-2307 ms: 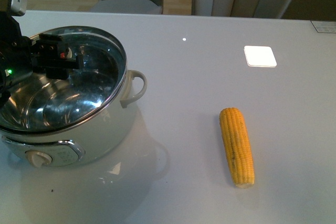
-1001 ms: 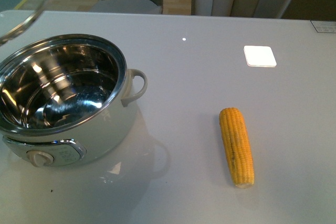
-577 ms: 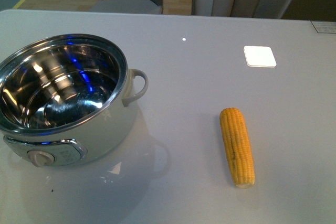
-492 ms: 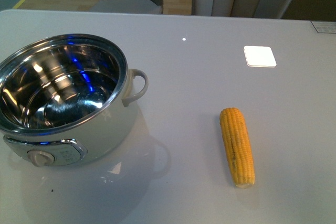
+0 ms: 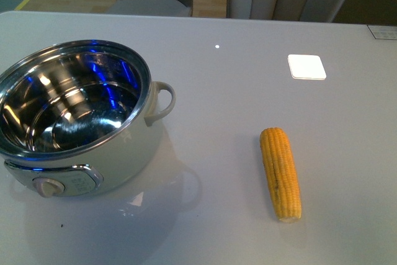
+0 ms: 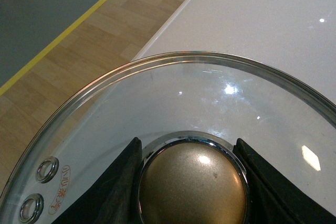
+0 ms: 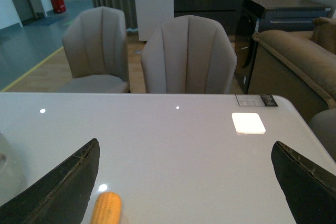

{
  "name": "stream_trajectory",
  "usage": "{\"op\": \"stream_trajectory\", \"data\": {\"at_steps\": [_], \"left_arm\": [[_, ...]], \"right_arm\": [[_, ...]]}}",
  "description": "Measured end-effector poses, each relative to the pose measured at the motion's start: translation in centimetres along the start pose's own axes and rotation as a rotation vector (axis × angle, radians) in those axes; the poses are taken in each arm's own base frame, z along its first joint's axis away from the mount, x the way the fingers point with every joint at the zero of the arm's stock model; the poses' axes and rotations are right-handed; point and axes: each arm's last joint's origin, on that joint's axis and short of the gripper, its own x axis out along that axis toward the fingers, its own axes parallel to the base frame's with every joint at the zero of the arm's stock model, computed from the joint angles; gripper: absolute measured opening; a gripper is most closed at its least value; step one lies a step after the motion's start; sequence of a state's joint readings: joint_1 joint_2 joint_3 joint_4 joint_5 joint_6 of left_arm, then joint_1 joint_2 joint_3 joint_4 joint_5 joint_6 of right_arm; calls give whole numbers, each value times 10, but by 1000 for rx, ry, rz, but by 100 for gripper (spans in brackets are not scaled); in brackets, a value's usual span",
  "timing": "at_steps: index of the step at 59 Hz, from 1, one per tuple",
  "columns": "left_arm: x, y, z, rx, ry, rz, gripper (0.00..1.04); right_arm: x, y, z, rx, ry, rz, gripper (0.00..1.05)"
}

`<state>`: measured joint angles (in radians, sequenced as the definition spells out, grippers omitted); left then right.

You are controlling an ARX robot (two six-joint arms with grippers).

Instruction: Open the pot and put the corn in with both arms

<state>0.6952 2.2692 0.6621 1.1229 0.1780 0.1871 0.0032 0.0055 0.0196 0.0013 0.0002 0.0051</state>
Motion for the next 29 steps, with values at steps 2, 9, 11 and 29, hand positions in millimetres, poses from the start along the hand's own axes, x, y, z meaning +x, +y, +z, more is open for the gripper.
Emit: {"op": "stream_trajectory", "data": {"at_steps": [2,9,11,29], "left_arm": [[4,-2,0,3,-7,-1,45],[16,-9,1,20,-36,-20,45],[20,-13,1,26,-43,-29,45],[56,-42,-12,48,-72,-102,45]], "right_arm": [[0,0,0,0,0,0,96],[0,0,0,0,0,0,96],[0,0,0,0,0,0,96],[0,0,0,0,0,0,96]]}}
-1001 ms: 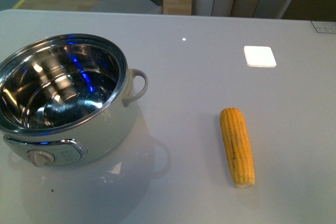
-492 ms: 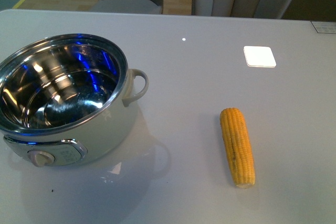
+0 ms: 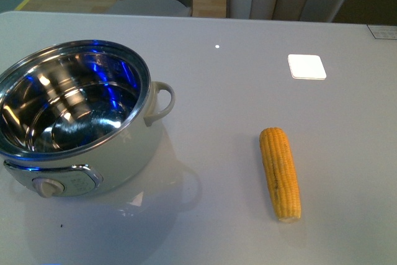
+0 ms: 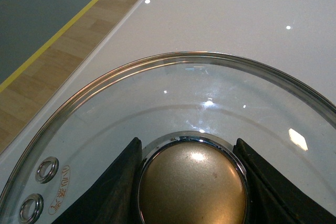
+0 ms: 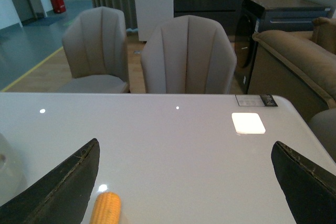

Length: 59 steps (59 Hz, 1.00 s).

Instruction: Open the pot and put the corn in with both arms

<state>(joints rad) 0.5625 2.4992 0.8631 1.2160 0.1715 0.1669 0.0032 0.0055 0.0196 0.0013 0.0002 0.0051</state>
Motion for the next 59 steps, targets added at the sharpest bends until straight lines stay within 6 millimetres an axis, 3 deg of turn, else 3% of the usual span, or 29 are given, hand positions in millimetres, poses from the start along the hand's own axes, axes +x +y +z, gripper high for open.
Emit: {"op": "stream_trajectory", "data": {"at_steps": [22,37,43,47,52,55,59], "left_arm": [[16,-6,-21,-10,12,-12,45],[16,-7,-21,-7,9,-6,45],[16,-8,-19,-8,7,-8,62],[11,-8,-9,-13,-7,-13,80],[5,-8,5,-19,-33,-23,94],[0,-7,14,-21,-50,-28,99],[-9,-6,27,-27,-76,-32,97]], "right_arm": [[0,0,0,0,0,0,96],[0,0,0,0,0,0,96],[0,0,0,0,0,0,96],[0,0,0,0,0,0,96],[0,0,0,0,0,0,96],[0,0,0,0,0,0,96],[0,0,0,0,0,0,96]]}}
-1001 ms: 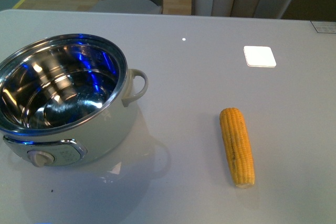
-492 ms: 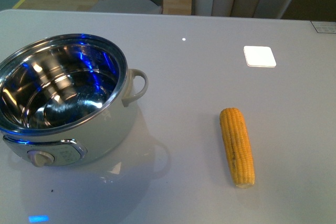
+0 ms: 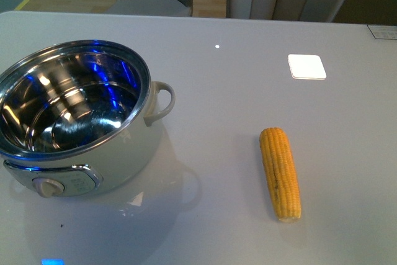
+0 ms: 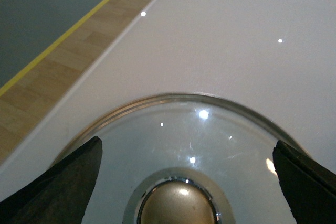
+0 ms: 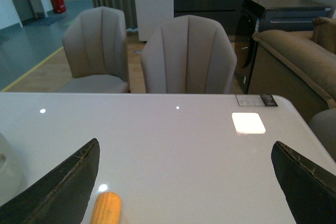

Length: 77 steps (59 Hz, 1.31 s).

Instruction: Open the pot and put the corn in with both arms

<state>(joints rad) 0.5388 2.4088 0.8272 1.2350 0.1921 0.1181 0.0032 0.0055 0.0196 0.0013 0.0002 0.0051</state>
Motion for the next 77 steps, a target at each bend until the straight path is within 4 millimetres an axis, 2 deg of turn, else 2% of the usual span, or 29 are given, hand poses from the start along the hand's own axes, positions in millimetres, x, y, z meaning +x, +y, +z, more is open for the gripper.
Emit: {"op": "stream_trajectory", "data": {"at_steps": [11,20,23,33,38,45,49,55,77], "left_arm": [[-36,0,43,-23,-86,-24,98],[-80,1,79,-75,-163,-31,98],[-104,-2,92,-108,-189,-34,98],[-156,-15,107,-173,-230,-56,98],[-183,-27,107,-194,-239,-98,98],[-207,-41,103,-196,-232,-146,98],[-220,-50,97,-113,-290,-258,87],[-238,-66,87,-43,-301,-324,69],[-267,-88,85,-6,-340,-313,3]], "right_arm": [[0,0,0,0,0,0,96],[0,0,0,0,0,0,96],[0,0,0,0,0,0,96],[0,0,0,0,0,0,96],[0,0,0,0,0,0,96],[0,0,0,0,0,0,96],[0,0,0,0,0,-2,96],[0,0,0,0,0,-1,96],[0,0,0,0,0,0,96]]}}
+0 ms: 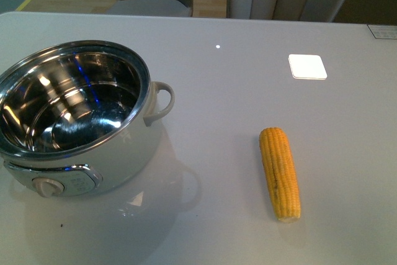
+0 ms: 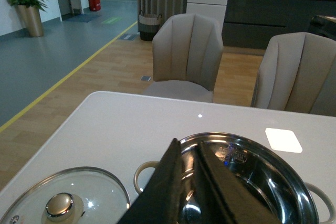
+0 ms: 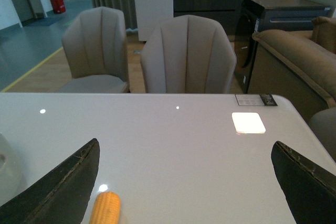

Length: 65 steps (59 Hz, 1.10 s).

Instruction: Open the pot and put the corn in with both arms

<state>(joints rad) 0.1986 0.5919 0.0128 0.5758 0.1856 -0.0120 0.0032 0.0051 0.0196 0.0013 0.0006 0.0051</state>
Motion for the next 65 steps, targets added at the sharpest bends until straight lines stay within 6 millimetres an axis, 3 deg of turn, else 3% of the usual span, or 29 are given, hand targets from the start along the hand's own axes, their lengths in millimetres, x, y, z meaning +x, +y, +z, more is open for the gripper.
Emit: {"op": "stream_trajectory", "data": {"at_steps": [22,65], "left_arm": [[-14,-21,4,4,-16,-15,3],[-36,-21,0,4,-9,-10,3]], "right_arm": [[0,0,0,0,0,0,96],[0,0,0,0,0,0,96]]}}
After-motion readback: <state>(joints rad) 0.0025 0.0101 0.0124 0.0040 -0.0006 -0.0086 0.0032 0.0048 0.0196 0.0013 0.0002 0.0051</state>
